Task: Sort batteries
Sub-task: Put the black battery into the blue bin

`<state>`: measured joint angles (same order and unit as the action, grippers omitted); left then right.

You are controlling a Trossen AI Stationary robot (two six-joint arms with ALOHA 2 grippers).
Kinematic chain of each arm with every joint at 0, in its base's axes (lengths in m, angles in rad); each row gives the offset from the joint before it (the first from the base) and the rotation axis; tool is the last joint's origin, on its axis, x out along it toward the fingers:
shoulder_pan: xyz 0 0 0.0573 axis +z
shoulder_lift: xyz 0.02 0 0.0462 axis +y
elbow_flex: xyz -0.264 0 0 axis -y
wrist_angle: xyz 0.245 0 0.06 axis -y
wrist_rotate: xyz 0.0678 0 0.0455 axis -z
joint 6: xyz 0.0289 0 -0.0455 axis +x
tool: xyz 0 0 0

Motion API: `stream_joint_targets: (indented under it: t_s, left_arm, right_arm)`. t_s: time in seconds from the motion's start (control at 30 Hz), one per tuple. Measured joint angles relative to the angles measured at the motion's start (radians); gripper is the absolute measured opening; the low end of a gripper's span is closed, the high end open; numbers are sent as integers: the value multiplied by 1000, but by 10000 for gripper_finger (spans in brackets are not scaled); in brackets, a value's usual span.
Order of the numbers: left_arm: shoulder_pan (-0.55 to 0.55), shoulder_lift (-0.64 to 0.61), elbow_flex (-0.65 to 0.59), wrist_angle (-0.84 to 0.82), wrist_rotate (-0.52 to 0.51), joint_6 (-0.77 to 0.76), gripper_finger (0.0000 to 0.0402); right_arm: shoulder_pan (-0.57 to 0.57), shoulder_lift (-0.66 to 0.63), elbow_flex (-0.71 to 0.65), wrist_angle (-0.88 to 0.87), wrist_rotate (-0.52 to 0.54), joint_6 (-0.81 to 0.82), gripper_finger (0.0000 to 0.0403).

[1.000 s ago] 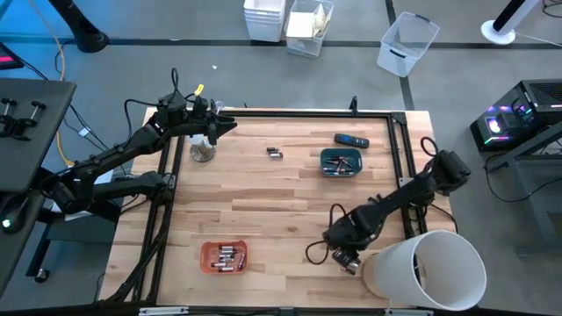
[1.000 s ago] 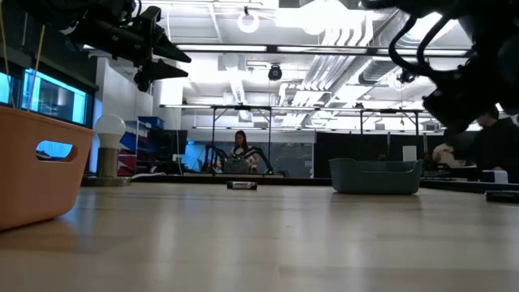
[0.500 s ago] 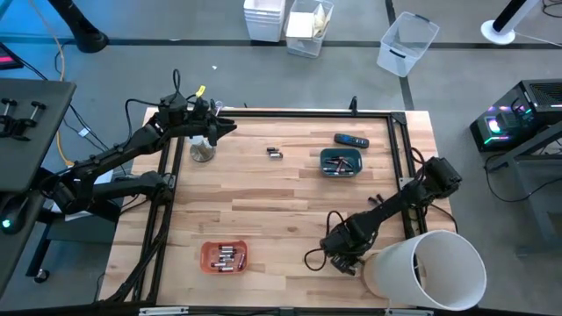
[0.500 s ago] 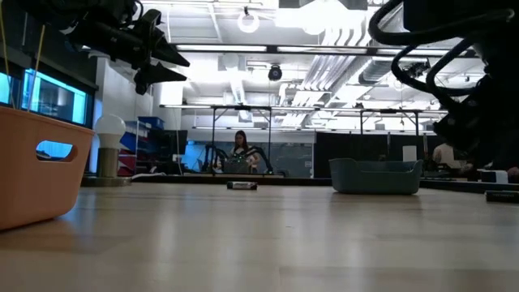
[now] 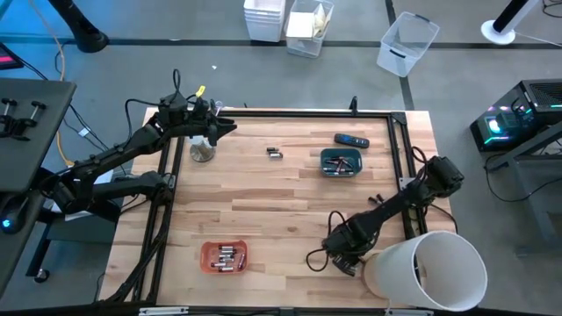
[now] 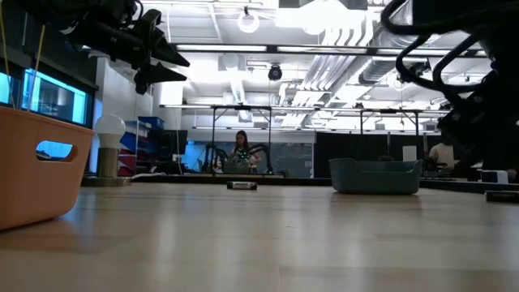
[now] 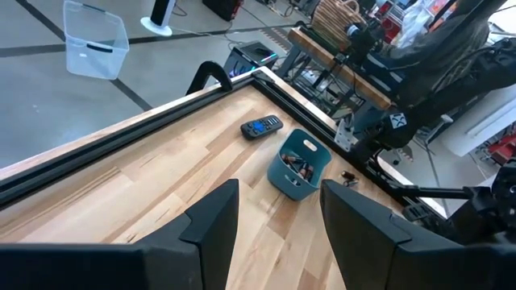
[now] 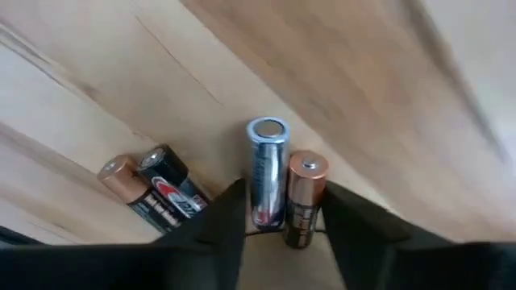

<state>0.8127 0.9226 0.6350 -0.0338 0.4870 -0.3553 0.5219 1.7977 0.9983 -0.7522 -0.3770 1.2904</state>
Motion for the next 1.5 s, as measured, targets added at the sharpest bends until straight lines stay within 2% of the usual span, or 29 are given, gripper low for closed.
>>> stream_joint_targets:
  t_s: [0.13,0.27,0.63,1.0,1.23,1.5]
  left_arm:
    - [0,5,0,0,0,0,170]
    - [0,18,0,1,0,-5,170]
    - [0,55,0,1,0,-10,170]
    - [-1,56,0,0,0,-10,170]
    - [-3,56,0,0,0,-26,170]
    - [-3,56,0,0,0,-27,170]
  right_arm:
    - [-8,-32,-1,-19,34,-15,218]
    - [-15,-63,-1,-20,21,-19,239]
    - [-17,-103,0,-161,30,-59,211]
    - [-16,-100,-111,-79,40,15,210]
    - [-16,-100,-115,-53,47,22,210]
    - [9,-100,-115,-51,3,258,183]
